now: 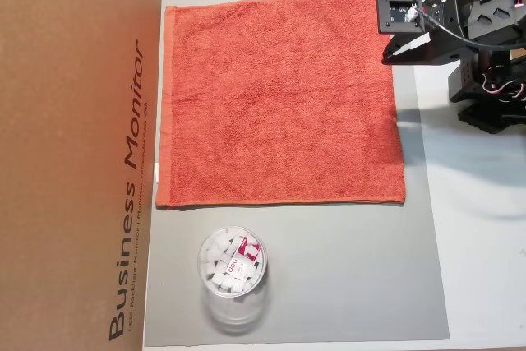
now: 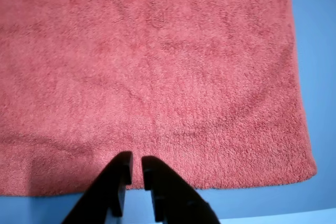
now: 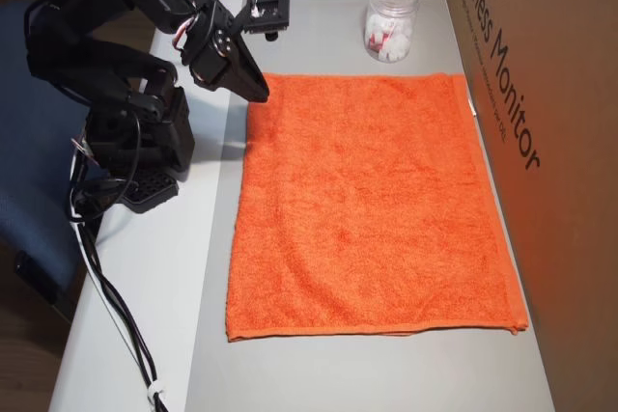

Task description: Fold the blanket.

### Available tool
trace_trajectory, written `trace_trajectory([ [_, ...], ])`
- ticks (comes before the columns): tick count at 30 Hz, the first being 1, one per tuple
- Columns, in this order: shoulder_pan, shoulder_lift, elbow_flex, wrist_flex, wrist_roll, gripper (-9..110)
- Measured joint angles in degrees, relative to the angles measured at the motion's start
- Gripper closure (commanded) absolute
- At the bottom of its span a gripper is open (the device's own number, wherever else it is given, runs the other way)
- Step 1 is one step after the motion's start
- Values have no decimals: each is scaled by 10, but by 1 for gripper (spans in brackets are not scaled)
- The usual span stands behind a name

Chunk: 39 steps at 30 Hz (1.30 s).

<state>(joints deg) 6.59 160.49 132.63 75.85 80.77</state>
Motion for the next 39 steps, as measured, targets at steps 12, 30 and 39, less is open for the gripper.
trace_trajectory([
  [12,93,-69,-76,0,-1,101],
  [30,250,-166,-152,0,152,101],
  [39,327,-228,-171,0,219,101],
])
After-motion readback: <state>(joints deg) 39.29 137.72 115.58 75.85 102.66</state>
